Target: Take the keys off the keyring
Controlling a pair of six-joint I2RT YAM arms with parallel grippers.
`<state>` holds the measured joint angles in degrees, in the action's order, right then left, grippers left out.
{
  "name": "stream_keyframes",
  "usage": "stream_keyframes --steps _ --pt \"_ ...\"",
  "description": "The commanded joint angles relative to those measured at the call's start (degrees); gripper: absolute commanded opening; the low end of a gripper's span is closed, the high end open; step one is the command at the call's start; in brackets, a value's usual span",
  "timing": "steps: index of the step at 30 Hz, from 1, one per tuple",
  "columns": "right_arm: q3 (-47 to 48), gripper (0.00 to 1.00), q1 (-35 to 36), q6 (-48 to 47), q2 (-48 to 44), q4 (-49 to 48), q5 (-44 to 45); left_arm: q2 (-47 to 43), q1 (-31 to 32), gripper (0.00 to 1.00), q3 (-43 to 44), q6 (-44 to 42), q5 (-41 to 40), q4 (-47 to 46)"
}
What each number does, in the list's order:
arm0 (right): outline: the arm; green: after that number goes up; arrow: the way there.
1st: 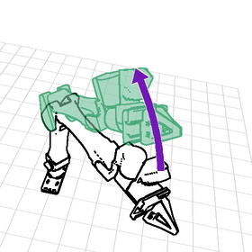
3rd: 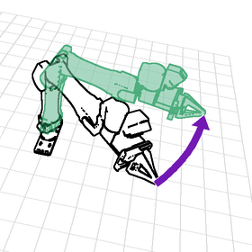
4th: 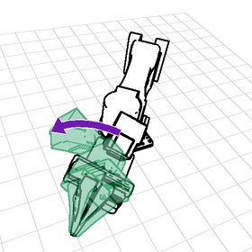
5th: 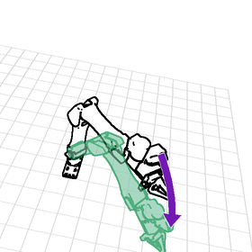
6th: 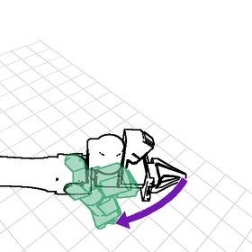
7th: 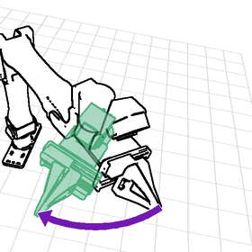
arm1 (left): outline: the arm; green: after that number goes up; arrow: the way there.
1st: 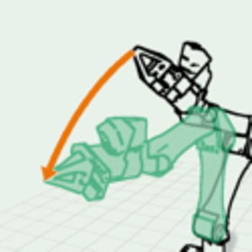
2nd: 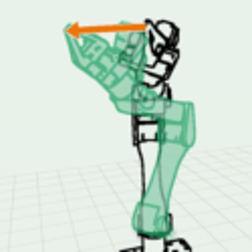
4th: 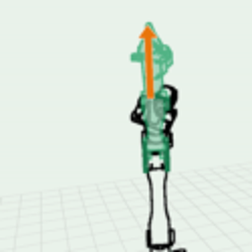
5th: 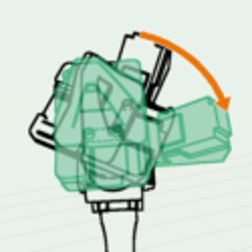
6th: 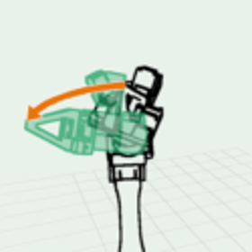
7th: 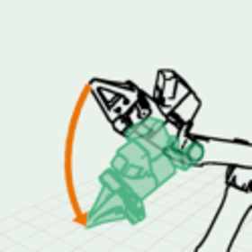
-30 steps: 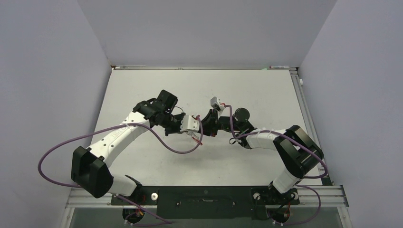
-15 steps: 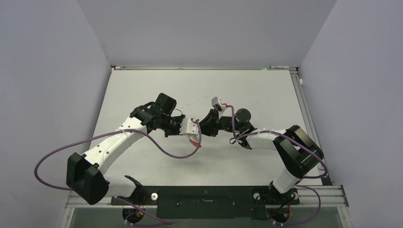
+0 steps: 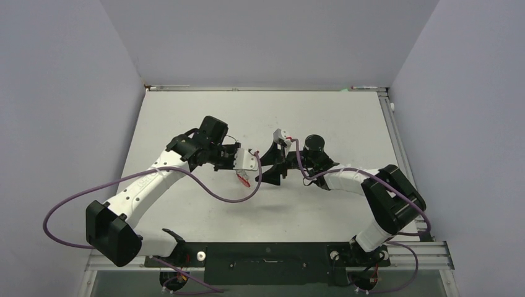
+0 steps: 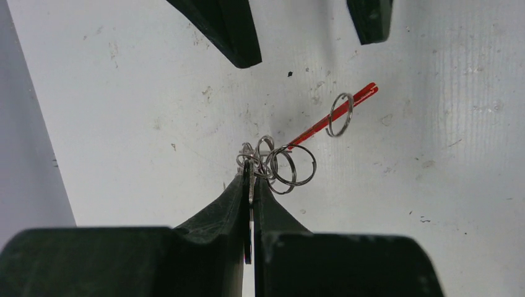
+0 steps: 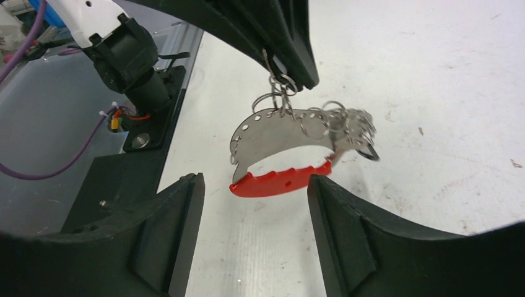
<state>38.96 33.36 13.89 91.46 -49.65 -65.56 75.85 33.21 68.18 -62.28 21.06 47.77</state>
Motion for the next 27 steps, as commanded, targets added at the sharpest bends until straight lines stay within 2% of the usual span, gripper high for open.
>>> stream_keyframes --steps 1,4,10,13,15,19,24,27 --pt "5.1 0.62 -1.4 -7.5 -3.3 8.8 -0.8 -2.8 0.3 0.00 0.2 -4.3 -0.2 -2.0" --pt "7.2 0.59 -1.0 -8.4 -3.2 13.0 1.7 -4.1 0.5 0.00 -1.1 -6.2 0.3 -2.0" --pt "8.8 0.51 0.4 -5.0 -1.3 10.2 5.4 -6.4 3.0 0.00 -6.3 -8.5 -1.2 -4.5" --pt "9.7 0.50 1.2 -4.3 -1.6 12.3 6.9 -5.4 4.0 0.00 -6.9 -3.9 -1.9 -5.5" --pt "9.8 0.51 1.1 -4.5 -2.2 14.8 7.9 -3.5 4.1 0.00 -5.5 2.9 -2.3 -5.7" --pt "10.0 0.52 -0.1 -9.0 -3.4 23.2 9.0 0.9 3.8 0.00 -3.1 10.2 -0.5 -3.0" --pt "6.7 0.52 -8.0 -2.6 -5.3 23.7 6.5 4.2 7.4 0.00 -5.1 18.8 1.3 -5.8" --pt "4.5 0.52 -12.7 -1.2 -6.7 27.1 5.3 9.0 10.7 0.00 -4.1 25.7 1.5 -7.6"
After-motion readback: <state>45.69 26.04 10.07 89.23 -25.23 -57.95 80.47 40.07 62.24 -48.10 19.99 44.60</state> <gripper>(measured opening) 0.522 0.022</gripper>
